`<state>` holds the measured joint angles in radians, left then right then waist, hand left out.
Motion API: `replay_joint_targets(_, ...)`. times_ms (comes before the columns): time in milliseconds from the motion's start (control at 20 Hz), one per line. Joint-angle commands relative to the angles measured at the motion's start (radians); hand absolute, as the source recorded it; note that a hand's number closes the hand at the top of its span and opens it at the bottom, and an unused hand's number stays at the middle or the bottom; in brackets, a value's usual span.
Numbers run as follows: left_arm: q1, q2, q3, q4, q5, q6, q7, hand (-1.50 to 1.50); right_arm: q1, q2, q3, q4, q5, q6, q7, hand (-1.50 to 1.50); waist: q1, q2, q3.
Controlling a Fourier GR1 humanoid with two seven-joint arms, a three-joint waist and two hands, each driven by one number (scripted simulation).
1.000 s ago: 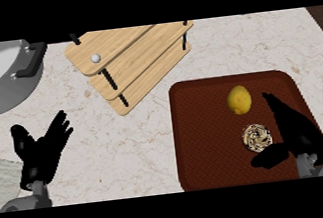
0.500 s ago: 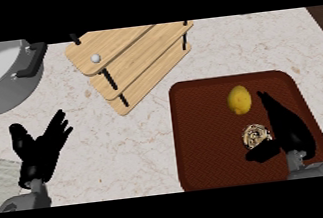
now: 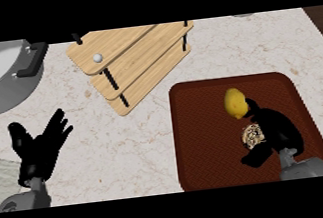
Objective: Pick the cupcake from the tray and place it in the tiered shelf
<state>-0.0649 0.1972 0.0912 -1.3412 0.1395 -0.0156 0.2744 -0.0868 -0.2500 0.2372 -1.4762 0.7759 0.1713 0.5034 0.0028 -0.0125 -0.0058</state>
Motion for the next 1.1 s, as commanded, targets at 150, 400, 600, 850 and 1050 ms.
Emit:
replay_joint_targets(150, 0.016, -0.017, -0.021, 0.006, -0.034, 0.01, 0.011, 0.0, 0.066, 0.076, 0.068, -0.017, 0.014, -0.035, -0.071, 1.5, -0.004, 0.012, 0.006)
replay_joint_targets(400, 0.018, -0.051, -0.021, 0.018, -0.049, 0.043, -0.011, 0.0, 0.063, 0.057, 0.068, -0.158, 0.048, -0.053, -0.091, 1.5, -0.007, 0.011, 0.005)
replay_joint_targets(600, 0.002, -0.031, -0.029, 0.002, -0.039, 0.01, 0.002, 0.0, -0.032, 0.106, 0.271, -0.17, 0.02, 0.076, -0.218, 1.5, 0.022, 0.015, 0.005)
replay_joint_targets(850, 0.017, -0.037, -0.038, -0.009, -0.035, 0.004, 0.016, 0.0, -0.161, 0.135, 0.392, -0.275, -0.097, 0.271, -0.377, 1.5, 0.026, 0.01, 0.005)
replay_joint_targets(1050, -0.02, -0.02, 0.006, 0.045, -0.019, 0.005, 0.006, 0.0, -0.237, 0.188, 0.294, -0.462, -0.189, 0.345, -0.297, 1.5, -0.007, 0.011, 0.005)
